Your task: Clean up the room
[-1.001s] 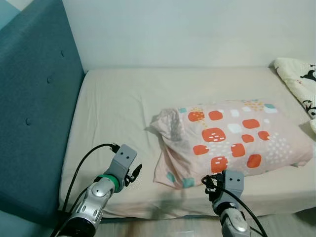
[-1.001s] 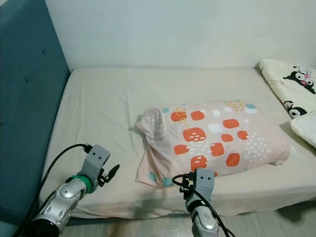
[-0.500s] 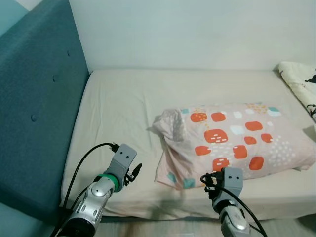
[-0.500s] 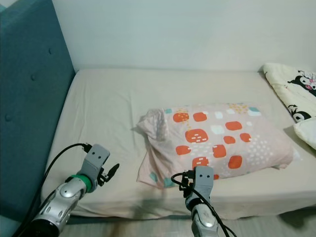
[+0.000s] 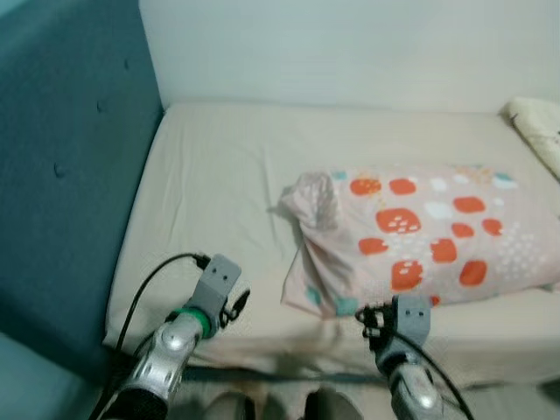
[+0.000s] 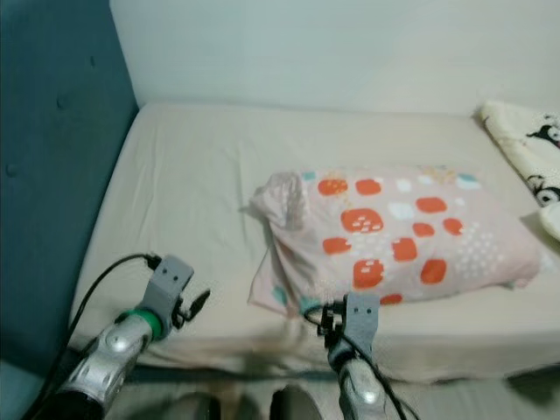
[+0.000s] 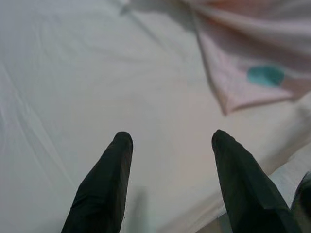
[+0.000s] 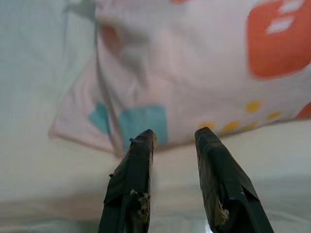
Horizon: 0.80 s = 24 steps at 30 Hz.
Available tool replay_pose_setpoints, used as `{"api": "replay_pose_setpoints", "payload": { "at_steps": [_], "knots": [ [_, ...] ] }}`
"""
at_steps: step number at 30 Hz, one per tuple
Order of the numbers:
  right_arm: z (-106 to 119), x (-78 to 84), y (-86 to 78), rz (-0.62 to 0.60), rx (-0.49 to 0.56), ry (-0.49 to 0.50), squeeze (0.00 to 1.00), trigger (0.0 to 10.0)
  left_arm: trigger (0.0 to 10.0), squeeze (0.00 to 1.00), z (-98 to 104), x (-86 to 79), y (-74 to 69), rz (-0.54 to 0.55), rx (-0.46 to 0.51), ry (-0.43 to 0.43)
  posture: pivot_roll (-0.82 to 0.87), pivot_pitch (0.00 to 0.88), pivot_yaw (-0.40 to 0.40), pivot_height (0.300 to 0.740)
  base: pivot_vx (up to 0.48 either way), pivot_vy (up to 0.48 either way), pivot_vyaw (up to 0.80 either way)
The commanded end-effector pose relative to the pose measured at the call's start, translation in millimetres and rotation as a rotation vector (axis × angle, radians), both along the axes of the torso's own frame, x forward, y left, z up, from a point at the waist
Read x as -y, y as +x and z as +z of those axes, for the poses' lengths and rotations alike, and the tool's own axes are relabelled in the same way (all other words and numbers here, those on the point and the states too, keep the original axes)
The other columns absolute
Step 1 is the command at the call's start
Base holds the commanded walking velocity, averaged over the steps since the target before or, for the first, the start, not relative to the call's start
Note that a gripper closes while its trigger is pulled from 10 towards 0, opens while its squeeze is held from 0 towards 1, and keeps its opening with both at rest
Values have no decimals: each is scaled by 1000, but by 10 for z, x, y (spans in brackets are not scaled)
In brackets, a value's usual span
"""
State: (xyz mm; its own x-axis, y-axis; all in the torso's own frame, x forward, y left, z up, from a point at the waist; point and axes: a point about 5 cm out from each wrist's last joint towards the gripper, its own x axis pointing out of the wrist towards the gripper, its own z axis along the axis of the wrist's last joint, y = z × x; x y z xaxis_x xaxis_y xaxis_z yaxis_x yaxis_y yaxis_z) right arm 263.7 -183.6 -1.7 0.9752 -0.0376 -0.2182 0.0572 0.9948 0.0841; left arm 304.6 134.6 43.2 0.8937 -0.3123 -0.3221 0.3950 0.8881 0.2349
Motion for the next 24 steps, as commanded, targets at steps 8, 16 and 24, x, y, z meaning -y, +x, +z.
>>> {"api": "replay_pose_setpoints", "payload": {
  "at_steps": [8, 16, 24],
  "knots": [
    [97, 141, 26, -71, 68, 28, 220, 10000, 10000, 0, -24, 7, -14, -2, -15, 4, 51, 90, 22, 615, 0, 0, 0],
    [483, 395, 163, -185, 290, 49, 1000, 10000, 10000, 0, 121, 38, 52, 6, 42, -31, 49, 95, 27, 615, 0, 0, 0],
    [416, 634, 105, -429, 348, 596, 1000, 10000, 10000, 0, 416, 149, 184, -24, 132, -72, 76, 115, 47, 615, 0, 0, 0]
  ]
}}
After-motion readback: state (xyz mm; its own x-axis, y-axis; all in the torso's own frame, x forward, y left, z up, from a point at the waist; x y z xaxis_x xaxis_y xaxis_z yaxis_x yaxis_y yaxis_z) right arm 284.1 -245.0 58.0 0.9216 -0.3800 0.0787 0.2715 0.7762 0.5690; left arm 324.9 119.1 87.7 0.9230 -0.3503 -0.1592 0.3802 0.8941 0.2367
